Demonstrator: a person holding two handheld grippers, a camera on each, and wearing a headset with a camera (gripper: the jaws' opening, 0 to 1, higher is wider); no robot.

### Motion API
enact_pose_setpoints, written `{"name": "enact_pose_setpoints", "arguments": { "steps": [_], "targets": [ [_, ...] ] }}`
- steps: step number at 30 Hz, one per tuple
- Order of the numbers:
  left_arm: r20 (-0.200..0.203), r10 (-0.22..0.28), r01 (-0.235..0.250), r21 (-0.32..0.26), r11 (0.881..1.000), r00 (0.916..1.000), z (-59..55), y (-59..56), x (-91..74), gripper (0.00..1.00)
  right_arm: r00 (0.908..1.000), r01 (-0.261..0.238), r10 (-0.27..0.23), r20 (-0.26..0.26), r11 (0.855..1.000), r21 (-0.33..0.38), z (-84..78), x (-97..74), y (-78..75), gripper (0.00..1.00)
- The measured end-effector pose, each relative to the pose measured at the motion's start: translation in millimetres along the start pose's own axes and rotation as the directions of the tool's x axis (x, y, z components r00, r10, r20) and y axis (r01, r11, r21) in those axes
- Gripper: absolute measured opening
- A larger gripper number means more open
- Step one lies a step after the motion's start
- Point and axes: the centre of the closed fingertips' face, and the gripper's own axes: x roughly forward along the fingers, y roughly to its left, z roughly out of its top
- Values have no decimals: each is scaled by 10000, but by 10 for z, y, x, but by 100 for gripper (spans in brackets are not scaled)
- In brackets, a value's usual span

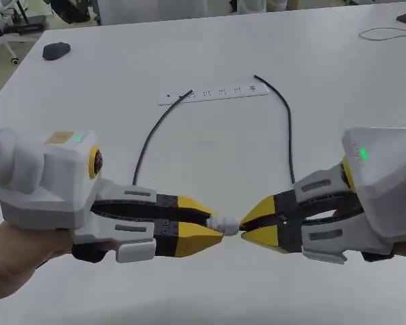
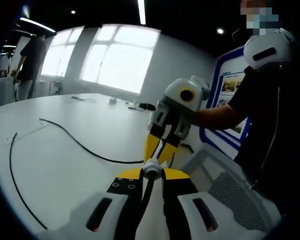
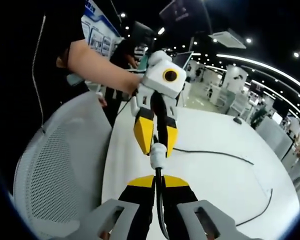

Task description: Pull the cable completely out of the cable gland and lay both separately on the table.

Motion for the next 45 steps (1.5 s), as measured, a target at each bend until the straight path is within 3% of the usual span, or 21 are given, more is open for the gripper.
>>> {"name": "enact_pose_setpoints", "arguments": {
  "steps": [3, 5, 11, 16, 22, 30, 36, 38, 40, 41, 45],
  "targets": [
    [-155, 67, -64, 181, 9998, 9999, -20, -18, 60, 14, 9999, -37, 36, -164, 10000, -77, 8, 19, 10, 0],
    [-352, 172, -160, 352, 9993, 9992, -48, -5, 82, 14, 9986, -80, 67, -533, 9997, -231, -51, 48, 25, 0],
    [-482, 161, -145, 331, 9993, 9987, -84, 12, 98, 14, 9981, 96, -99, -601, 9999, -52, -105, 29, 25, 0],
    [-373, 202, -199, 74, 9998, 9991, -77, 72, 66, 14, 9927, 537, -523, -1083, 9985, 93, -251, -88, -55, 0],
    [-197, 390, -385, 212, 9990, 9990, -19, 126, 42, 14, 9848, 999, -952, -1451, 9947, 258, -374, -232, -155, 0],
    [-251, 511, -504, 285, 9983, 9984, -20, 136, -30, 14, 9713, 1428, -1276, -2008, 9877, 631, -713, -432, -221, 0],
    [-223, 634, -626, 363, 9974, 9977, -24, 156, -68, 14, 9546, 1780, -1466, -2595, 9787, 1019, -979, -576, -266, 0],
    [-205, 756, -748, 372, 9965, 9969, -26, 184, -102, 14, 9365, 2186, -1686, -3073, 9663, 1359, -1160, -654, -321, 0],
    [-194, 824, -816, 381, 9959, 9964, -30, 197, -130, 14, 9296, 2435, -1865, -3180, 9583, 1498, -1246, -694, -369, 0],
    [-213, 864, -856, 368, 9956, 9960, -39, 208, -145, 14, 9218, 2571, -1856, -3404, 9498, 1783, -1340, -726, -374, 0],
    [-287, 988, -977, 381, 9945, 9947, -74, 233, -189, 14, 8913, 2781, -1806, -4158, 9422, 1869, -1655, -789, -377, 0]
  ]
}}
